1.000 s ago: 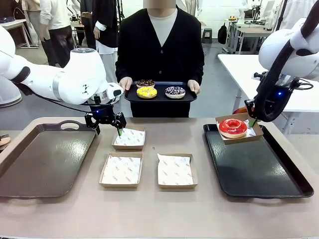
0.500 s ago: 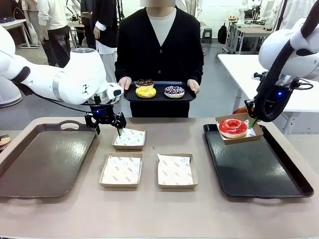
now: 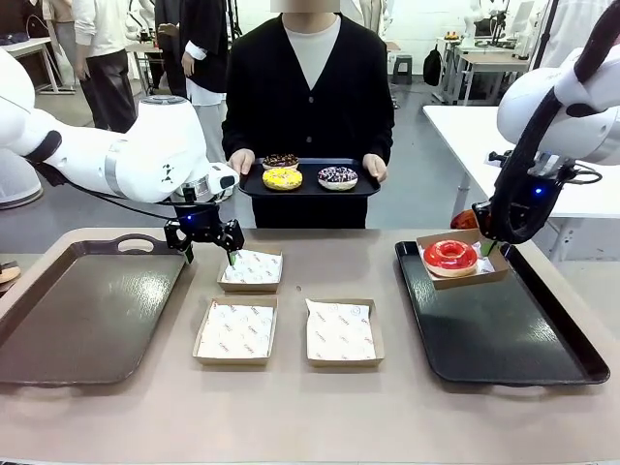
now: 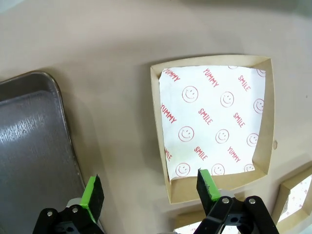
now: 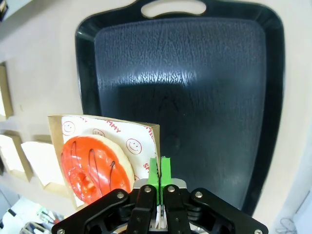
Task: Individually package the donuts and arrange them on the tray.
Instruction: Place the picked Paper togo box on the Handle tray while simultaneously picking up another Paper togo box from the table with the other hand.
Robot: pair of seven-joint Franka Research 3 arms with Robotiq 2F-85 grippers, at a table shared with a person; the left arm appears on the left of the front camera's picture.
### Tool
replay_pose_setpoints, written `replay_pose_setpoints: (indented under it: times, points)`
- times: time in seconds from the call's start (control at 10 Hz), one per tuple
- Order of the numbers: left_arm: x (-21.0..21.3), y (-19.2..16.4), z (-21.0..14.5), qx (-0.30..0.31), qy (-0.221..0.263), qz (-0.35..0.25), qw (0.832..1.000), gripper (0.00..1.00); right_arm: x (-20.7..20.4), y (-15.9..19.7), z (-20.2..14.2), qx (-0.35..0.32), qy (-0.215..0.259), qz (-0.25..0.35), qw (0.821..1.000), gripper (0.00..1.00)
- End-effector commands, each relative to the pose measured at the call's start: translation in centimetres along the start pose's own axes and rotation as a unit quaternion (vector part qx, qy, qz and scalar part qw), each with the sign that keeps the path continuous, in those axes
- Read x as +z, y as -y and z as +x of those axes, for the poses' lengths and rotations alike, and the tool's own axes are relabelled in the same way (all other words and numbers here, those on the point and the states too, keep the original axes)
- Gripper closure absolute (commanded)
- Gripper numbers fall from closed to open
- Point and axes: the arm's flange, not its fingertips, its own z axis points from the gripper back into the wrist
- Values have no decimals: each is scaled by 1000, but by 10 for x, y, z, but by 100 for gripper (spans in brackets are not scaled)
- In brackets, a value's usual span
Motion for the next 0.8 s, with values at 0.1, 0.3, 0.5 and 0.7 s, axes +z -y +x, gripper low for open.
replay_pose_setpoints:
  times: [0.1,0.3,0.5,0.7]
  points:
    - [-5,14,23,20,-3,11,1000,0,-10,4,22,13,1,30,999,98]
    - [-7,16,30,23,-6,11,1000,0,-13,7,31,14,3,40,999,98]
    - [-12,18,37,21,-9,14,1000,0,-19,10,48,16,6,45,999,98]
    - [-15,19,40,21,-13,15,1000,0,-28,13,62,23,-2,49,999,98]
